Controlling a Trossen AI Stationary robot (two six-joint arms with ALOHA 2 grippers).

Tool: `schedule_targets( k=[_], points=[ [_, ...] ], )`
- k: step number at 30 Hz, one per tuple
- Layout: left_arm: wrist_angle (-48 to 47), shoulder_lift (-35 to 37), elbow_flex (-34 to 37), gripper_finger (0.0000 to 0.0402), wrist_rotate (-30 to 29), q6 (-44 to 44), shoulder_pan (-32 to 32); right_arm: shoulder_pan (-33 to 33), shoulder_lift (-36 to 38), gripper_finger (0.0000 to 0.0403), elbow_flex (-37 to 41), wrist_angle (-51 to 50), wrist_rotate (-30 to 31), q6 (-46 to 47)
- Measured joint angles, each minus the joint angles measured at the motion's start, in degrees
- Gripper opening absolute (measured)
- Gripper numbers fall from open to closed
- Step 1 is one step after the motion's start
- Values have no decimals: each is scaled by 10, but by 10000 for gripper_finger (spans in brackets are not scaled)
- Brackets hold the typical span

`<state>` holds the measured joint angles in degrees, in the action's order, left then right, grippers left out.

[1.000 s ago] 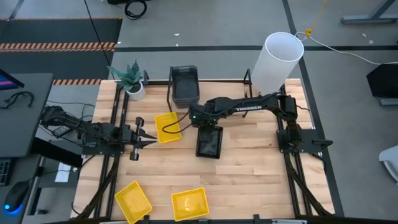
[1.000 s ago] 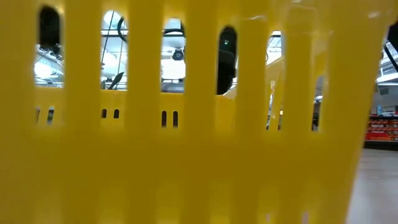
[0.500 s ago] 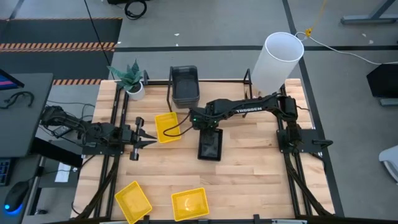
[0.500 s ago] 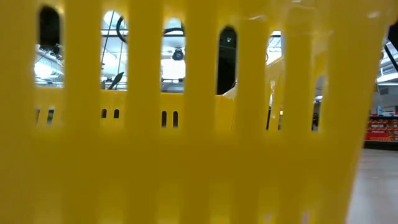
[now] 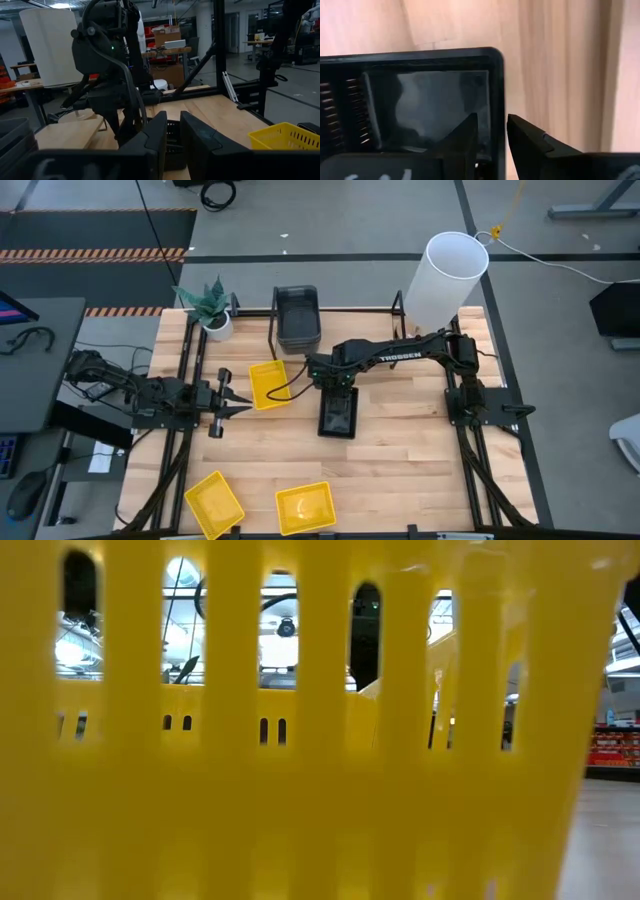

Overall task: Stack baskets on shelf by color
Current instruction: Stack the bottom black bin on the stacked black bins

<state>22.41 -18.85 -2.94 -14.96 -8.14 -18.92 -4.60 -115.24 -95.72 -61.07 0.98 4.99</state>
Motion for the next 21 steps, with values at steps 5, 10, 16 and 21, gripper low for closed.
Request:
schedule_targets(
  k=[5,10,16,21],
  points=[
    [0,0,0,55,0,0,0,0,0,119,0,0,9,0],
    [0,0,0,54,0,0,0,0,0,146,0,0,9,0],
    [0,0,0,61,0,0,0,-1,1,189,-13,-21,20,0],
    [0,0,0,57,0,0,0,0,2,219,-61,-60,52,5]
  ],
)
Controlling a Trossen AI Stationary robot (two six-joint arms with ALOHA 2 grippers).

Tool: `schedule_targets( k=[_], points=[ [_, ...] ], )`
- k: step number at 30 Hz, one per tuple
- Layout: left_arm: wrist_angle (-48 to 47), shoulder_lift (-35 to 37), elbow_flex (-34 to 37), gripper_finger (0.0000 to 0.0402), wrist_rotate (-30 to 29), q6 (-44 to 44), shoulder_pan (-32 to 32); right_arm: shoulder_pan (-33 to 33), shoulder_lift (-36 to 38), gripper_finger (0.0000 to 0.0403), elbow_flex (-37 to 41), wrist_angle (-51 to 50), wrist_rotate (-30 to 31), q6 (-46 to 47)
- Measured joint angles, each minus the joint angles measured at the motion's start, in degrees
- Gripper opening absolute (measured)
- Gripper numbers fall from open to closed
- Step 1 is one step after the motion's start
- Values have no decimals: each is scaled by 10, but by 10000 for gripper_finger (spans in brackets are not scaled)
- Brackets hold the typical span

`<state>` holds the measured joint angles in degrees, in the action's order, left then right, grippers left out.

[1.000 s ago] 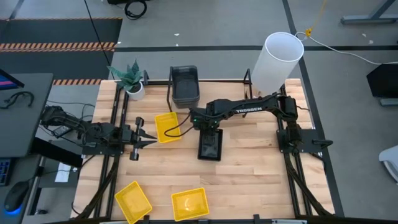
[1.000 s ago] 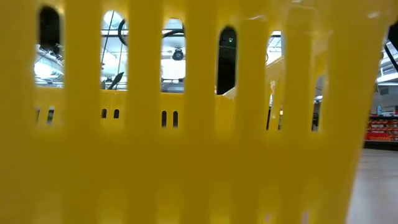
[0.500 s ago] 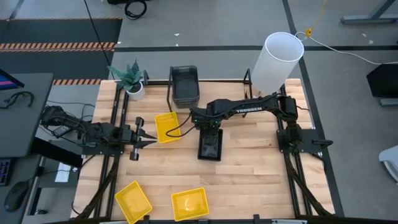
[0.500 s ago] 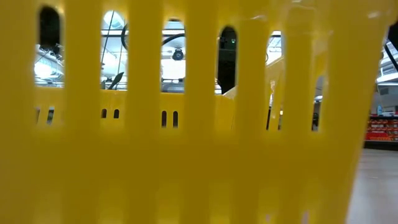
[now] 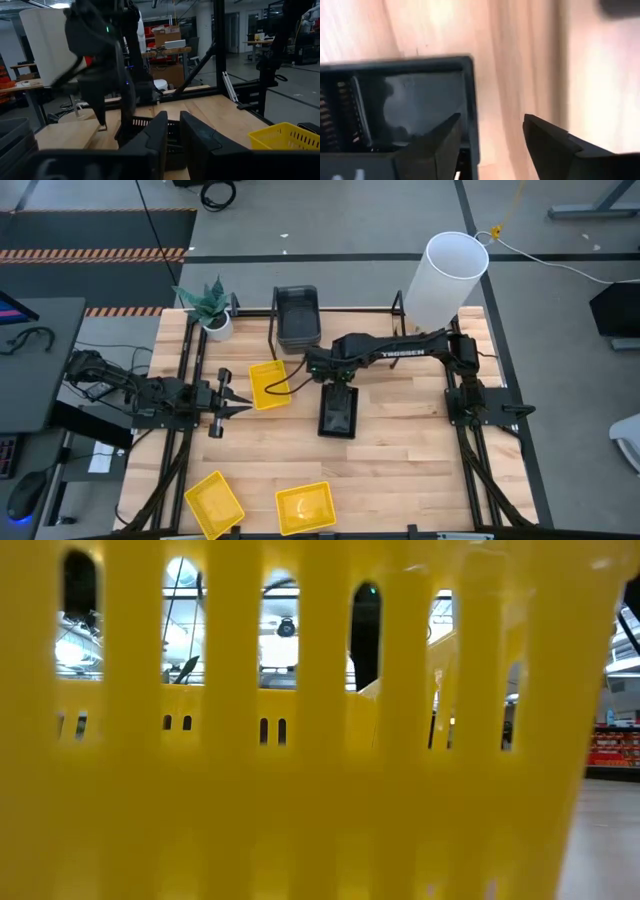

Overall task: Stack baskets on shelf by color
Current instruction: Stack the bottom black bin on the stacked black bins

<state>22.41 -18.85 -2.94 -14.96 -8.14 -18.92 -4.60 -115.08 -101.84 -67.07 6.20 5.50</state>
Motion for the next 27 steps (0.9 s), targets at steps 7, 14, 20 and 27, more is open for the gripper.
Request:
schedule_targets(
  k=[7,14,20,27],
  points=[
    [0,0,0,51,0,0,0,11,1,239,-50,-12,4,4],
    [0,0,0,58,0,0,0,33,1,242,-54,-19,3,17],
    [0,0,0,55,0,0,0,53,1,242,-54,-43,2,33],
    [0,0,0,54,0,0,0,72,1,242,-54,-63,2,51]
  ],
)
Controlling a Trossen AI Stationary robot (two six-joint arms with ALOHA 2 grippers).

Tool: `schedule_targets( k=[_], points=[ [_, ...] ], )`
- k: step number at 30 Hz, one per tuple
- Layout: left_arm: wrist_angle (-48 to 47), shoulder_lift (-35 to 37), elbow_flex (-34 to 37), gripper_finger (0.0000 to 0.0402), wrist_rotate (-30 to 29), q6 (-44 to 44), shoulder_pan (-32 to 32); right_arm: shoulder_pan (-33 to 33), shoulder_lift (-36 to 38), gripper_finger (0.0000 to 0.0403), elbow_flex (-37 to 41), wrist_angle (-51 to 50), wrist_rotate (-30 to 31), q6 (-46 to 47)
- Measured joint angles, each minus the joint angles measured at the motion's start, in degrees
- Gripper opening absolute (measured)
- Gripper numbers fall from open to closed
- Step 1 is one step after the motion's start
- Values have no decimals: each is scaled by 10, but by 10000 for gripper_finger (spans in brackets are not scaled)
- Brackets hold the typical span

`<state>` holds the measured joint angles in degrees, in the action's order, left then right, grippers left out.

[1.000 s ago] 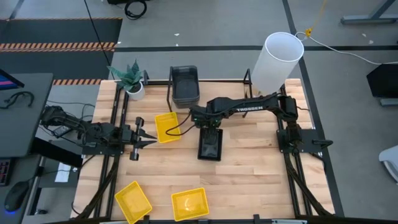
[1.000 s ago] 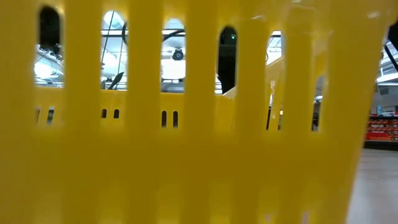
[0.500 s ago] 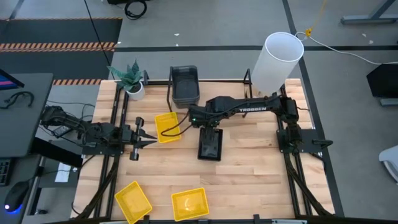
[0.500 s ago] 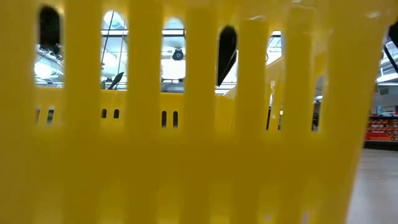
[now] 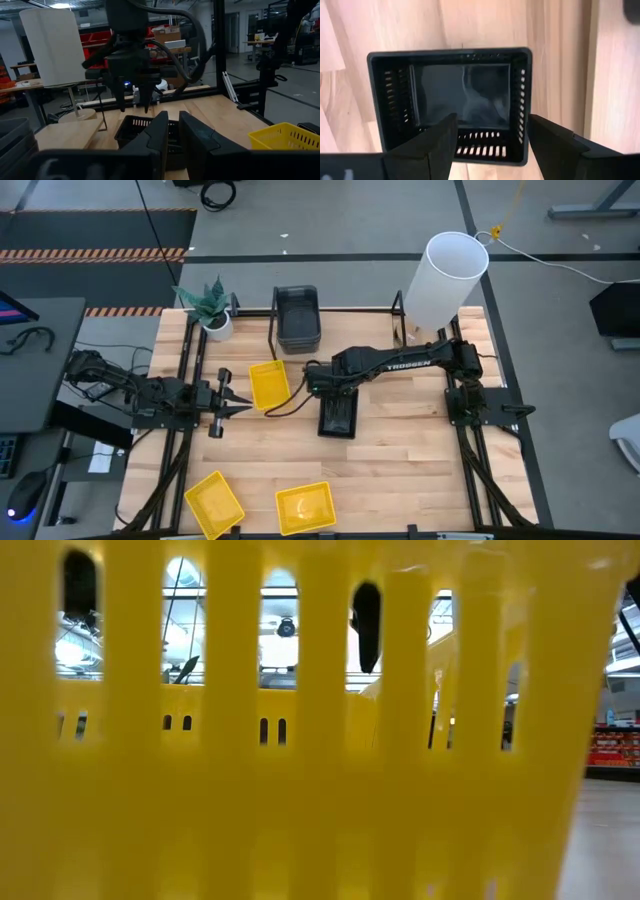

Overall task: Stack baskets on shelf by color
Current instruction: Stack the bottom black bin on the stacked black bins

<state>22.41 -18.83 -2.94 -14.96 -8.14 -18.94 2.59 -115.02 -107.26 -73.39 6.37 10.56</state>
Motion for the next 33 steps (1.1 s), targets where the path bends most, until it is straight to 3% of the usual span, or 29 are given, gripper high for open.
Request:
schedule_targets(
  k=[17,33],
  points=[
    [0,0,0,51,0,0,0,14,-1,240,12,-1,28,13],
    [0,0,0,54,0,0,0,-9,-1,221,122,86,26,-32]
  ],
)
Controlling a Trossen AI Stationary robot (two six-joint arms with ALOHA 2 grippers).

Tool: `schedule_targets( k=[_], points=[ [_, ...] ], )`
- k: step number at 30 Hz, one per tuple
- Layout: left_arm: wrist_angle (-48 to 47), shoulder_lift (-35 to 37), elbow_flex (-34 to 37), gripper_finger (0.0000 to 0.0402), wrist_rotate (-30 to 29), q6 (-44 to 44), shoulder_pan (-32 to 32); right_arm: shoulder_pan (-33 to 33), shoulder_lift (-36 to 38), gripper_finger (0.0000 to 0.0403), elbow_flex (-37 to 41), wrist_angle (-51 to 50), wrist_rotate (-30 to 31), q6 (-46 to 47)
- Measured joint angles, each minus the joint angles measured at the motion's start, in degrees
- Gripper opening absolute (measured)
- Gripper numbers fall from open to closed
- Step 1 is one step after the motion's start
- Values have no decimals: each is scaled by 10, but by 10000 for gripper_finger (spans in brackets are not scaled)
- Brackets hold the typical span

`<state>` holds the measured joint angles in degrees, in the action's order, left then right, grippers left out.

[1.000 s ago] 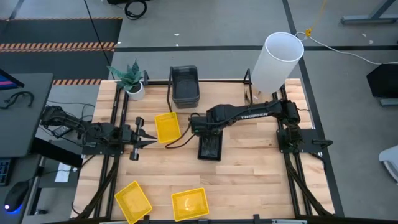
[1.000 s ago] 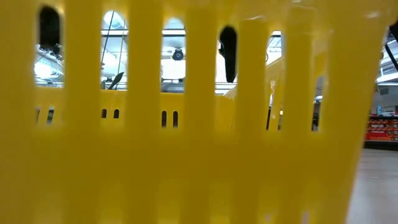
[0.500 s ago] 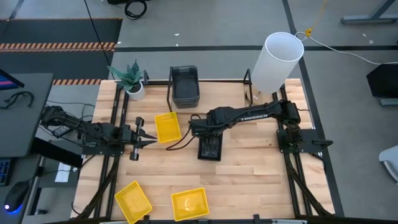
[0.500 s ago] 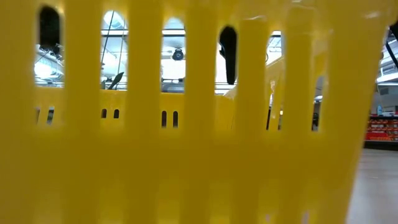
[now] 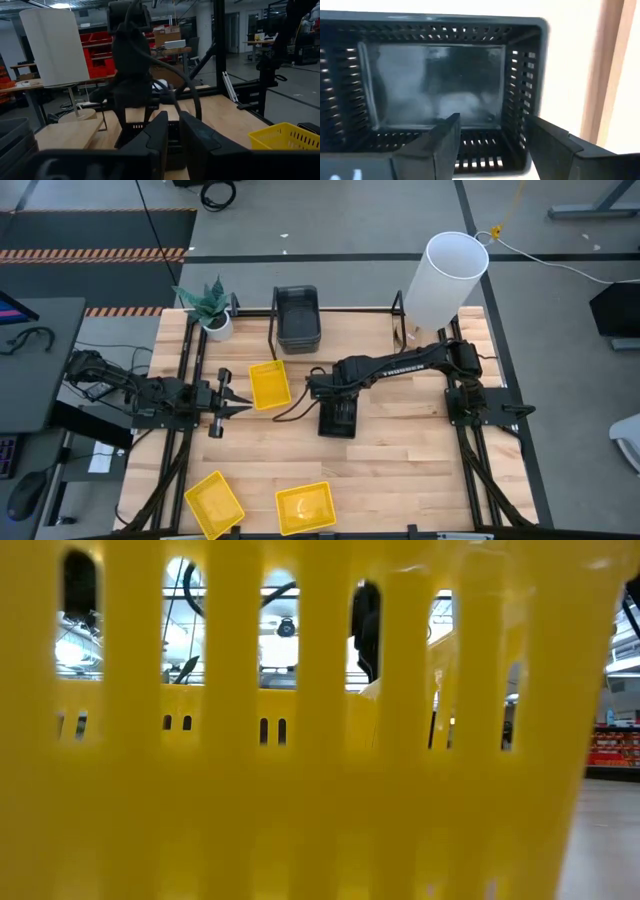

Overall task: Stack baskets on shelf by color
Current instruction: Stack the bottom black bin on the stacked black bins

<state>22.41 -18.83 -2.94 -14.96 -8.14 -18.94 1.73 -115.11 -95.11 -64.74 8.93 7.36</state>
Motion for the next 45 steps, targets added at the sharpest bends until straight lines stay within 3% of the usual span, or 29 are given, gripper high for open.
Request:
schedule_targets(
  k=[15,23,29,36,45],
  points=[
    [0,0,0,61,0,0,0,-8,0,219,5,7,-18,2],
    [0,0,0,53,0,0,0,-4,0,219,6,84,-77,10],
    [0,0,0,60,0,0,0,-3,0,217,43,137,-114,3],
    [0,0,0,63,0,0,0,-3,0,218,107,164,-115,21],
    [0,0,0,63,0,0,0,-11,0,264,150,193,-116,36]
  ],
)
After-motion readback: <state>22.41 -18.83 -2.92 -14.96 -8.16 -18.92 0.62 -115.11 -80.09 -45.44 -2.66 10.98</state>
